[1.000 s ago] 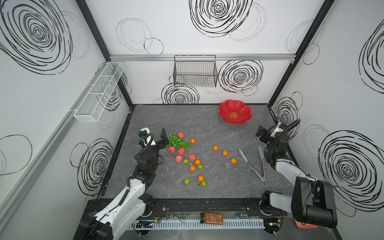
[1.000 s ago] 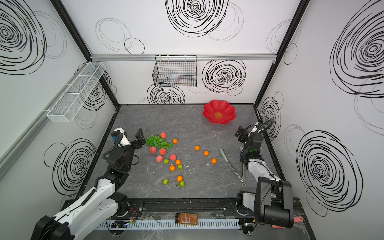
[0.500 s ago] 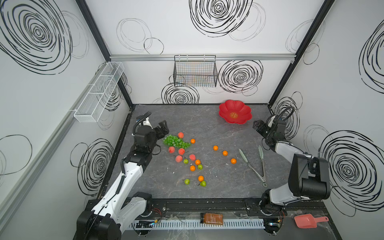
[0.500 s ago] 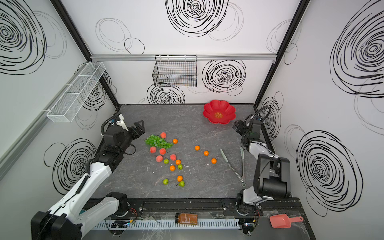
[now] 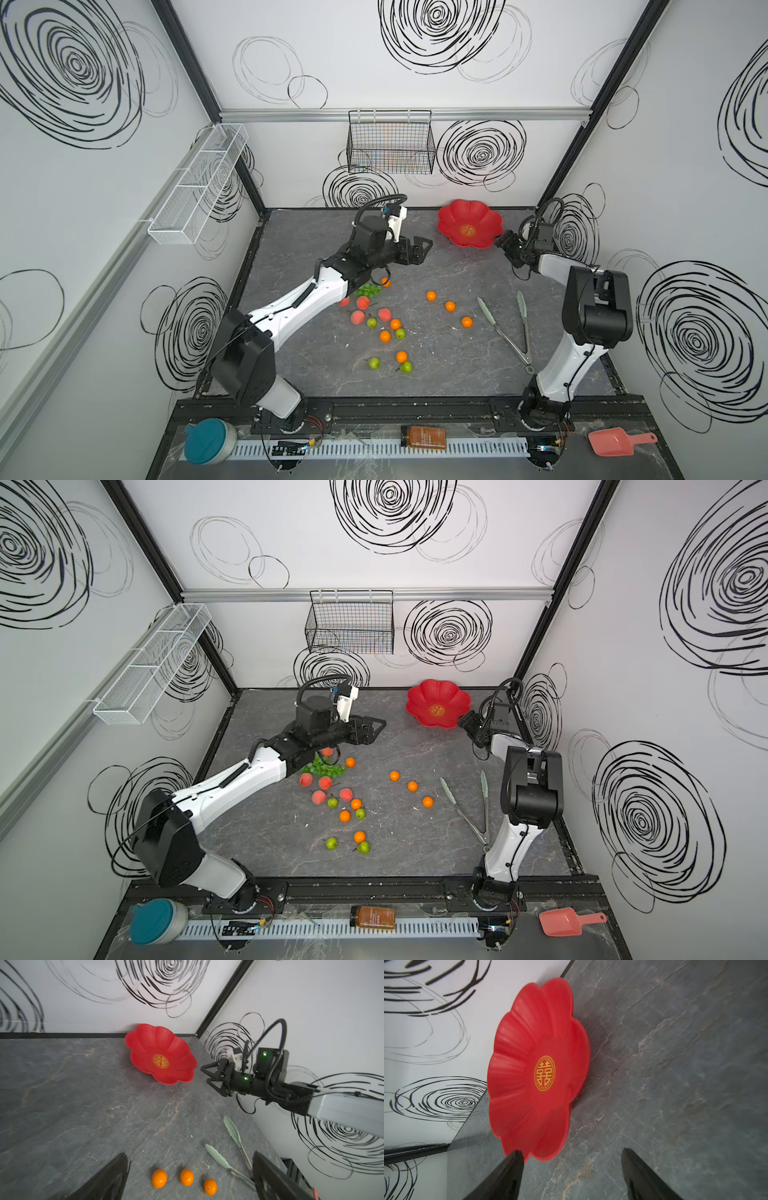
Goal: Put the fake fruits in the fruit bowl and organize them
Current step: 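Raise both arms and reach the right gripper toward the red bowl, then grip the red bowl rim with the right gripper and drag it toward the fruit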
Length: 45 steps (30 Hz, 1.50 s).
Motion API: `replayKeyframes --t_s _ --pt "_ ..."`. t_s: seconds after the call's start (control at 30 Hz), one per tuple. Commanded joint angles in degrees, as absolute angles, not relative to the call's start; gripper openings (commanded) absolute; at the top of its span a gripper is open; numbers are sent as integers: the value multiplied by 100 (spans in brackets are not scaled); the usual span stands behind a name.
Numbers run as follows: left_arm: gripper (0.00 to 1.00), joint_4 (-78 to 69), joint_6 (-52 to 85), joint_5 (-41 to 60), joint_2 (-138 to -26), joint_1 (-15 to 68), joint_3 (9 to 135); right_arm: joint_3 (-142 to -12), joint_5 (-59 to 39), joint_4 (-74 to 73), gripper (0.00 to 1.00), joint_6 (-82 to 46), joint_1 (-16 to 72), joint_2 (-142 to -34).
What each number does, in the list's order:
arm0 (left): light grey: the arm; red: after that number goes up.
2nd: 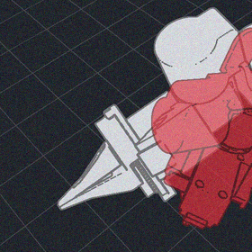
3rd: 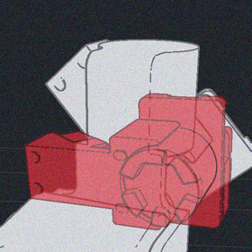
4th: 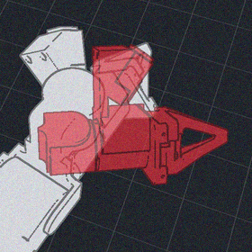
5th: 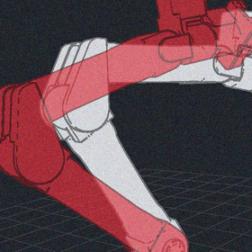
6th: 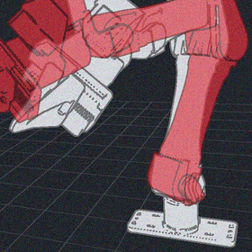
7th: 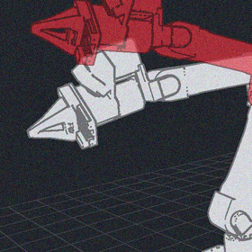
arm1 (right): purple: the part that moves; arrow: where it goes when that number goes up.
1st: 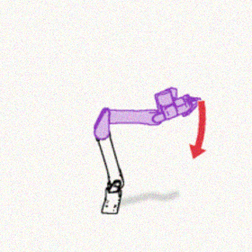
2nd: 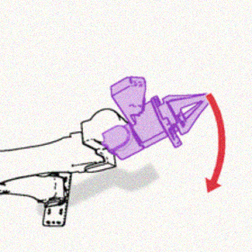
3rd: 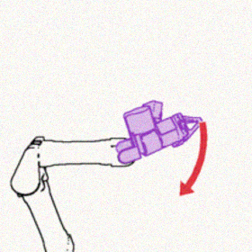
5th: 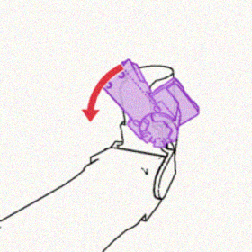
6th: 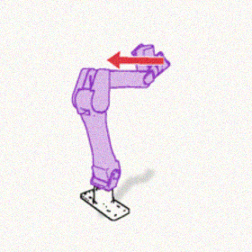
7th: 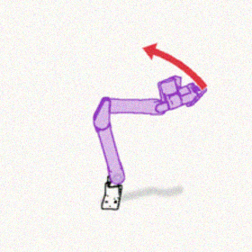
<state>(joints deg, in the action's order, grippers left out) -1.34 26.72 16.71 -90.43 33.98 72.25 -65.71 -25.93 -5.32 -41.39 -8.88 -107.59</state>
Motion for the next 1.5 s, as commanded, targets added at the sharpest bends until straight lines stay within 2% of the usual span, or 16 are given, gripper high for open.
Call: replayKeyframes --t_s 0.0,0.17,0.4,0.9,1.47 --pt "96 -255 2479 2402 -9235 3354 7357 -6836 -2700 -290 75 -4346 -761 -10951" --pt "96 -379 2509 2448 -9250 3035 7124 -7217 -2705 -150 70 -4398 -620 -11354" --pt "96 -496 2705 2604 -9195 2526 7069 -7596 -2596 9 56 -4569 -445 -11703" --pt "96 -130 2498 2509 -9285 2376 7240 -7764 -2435 213 26 -4706 -325 -11742" --pt "96 608 1884 2662 -9299 2019 7611 -7521 -2948 184 6 -4631 -166 -11370"
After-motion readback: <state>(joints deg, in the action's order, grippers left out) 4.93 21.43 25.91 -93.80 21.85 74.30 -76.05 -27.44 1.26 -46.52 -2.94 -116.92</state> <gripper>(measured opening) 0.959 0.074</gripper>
